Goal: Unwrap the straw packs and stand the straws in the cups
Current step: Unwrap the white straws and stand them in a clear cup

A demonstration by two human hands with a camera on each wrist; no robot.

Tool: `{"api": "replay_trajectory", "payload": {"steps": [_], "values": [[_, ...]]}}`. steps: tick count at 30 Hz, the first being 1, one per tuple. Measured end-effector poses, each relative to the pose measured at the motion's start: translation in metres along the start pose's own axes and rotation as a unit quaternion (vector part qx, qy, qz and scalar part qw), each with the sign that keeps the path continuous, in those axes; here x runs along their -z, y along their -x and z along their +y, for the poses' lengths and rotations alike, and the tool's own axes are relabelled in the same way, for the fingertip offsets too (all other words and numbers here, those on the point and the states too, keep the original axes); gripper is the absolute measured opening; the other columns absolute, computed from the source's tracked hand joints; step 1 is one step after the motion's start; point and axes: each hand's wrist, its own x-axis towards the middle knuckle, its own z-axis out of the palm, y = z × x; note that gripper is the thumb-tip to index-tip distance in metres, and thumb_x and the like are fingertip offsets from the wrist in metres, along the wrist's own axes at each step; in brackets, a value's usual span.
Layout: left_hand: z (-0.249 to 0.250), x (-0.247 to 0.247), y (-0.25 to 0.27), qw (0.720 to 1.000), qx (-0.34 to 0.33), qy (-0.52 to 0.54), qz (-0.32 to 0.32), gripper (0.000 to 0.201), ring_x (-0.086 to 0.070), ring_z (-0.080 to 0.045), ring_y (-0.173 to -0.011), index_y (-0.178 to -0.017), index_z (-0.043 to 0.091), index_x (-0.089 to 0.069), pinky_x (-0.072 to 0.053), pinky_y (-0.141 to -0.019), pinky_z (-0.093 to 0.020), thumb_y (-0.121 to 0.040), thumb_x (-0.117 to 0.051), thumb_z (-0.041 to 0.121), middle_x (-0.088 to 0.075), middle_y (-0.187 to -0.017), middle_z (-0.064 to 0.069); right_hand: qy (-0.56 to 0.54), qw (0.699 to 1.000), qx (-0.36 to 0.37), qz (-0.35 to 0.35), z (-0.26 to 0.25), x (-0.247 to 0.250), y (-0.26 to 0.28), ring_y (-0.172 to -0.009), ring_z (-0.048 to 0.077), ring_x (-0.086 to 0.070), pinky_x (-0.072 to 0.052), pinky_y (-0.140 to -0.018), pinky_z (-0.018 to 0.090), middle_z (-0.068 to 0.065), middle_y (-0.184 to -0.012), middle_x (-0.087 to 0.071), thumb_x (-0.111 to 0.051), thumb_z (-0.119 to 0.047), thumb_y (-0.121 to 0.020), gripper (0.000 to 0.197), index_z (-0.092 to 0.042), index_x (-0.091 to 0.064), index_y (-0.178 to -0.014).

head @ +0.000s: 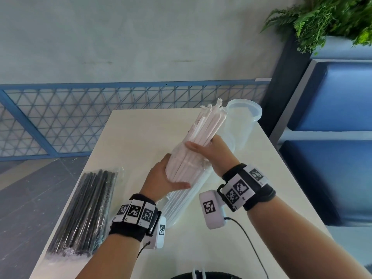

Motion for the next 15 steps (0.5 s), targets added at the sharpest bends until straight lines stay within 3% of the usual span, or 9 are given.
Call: {"api": "replay_trajectory", "payload": {"steps": [3,6,10,13,15], "values": [[0.007,-0.001,-0.002,1.0,0.003,0.017,0.012,0.072,-0.058,-0.011,-0.098,-0.113,0.029,-0.043,-0.05,-0.078,-0.025,-0.056,-0.088,0.028,-0.06,-0.105,0.009,-0.051,0.999,0.015,0.01,0.005,-0.016,0.003,-0.101,0.027,-0.065,-0.053,-0.089,0.048,0.014,-0.109,-0.067,-0.077,-0.02,-0.072,0.049,-0.005,-0.058,-0.115],[0.01,0.001,-0.004,0.999,-0.002,0.014,0.032,0.065,-0.059,-0.007,-0.093,-0.11,0.028,-0.046,-0.046,-0.071,-0.015,-0.058,-0.087,0.031,-0.061,-0.1,0.012,-0.068,0.997,0.027,0.04,0.002,-0.025,0.004,-0.099,0.028,-0.065,-0.053,-0.089,0.047,0.015,-0.107,-0.067,-0.07,-0.015,-0.079,0.039,-0.003,-0.058,-0.113],[0.008,0.003,-0.004,0.999,0.002,0.024,0.031,0.063,-0.061,-0.008,-0.089,-0.107,0.025,-0.05,-0.047,-0.064,-0.013,-0.057,-0.086,0.036,-0.064,-0.096,0.008,-0.121,0.99,0.053,0.049,-0.019,-0.014,-0.001,-0.092,0.024,-0.063,-0.054,-0.086,0.04,0.009,-0.095,-0.064,-0.064,-0.005,-0.082,0.024,-0.005,-0.056,-0.104],[0.004,0.004,-0.003,0.998,-0.002,0.05,0.035,0.077,-0.063,-0.003,-0.091,-0.107,0.026,-0.053,-0.054,-0.07,-0.015,-0.044,-0.082,0.057,-0.067,-0.099,0.008,-0.167,0.982,0.077,0.045,-0.031,-0.005,-0.008,-0.092,0.024,-0.062,-0.053,-0.088,0.042,0.007,-0.092,-0.062,-0.064,0.001,-0.081,0.025,-0.004,-0.055,-0.105],[0.003,0.005,-0.002,0.997,-0.003,0.06,0.041,0.072,-0.063,0.004,-0.088,-0.103,0.033,-0.053,-0.055,-0.072,-0.017,-0.042,-0.079,0.061,-0.067,-0.098,0.009,-0.185,0.978,0.087,0.043,-0.03,-0.004,-0.009,-0.097,0.028,-0.062,-0.053,-0.089,0.044,0.012,-0.099,-0.062,-0.067,-0.002,-0.079,0.037,-0.001,-0.052,-0.113]]}}
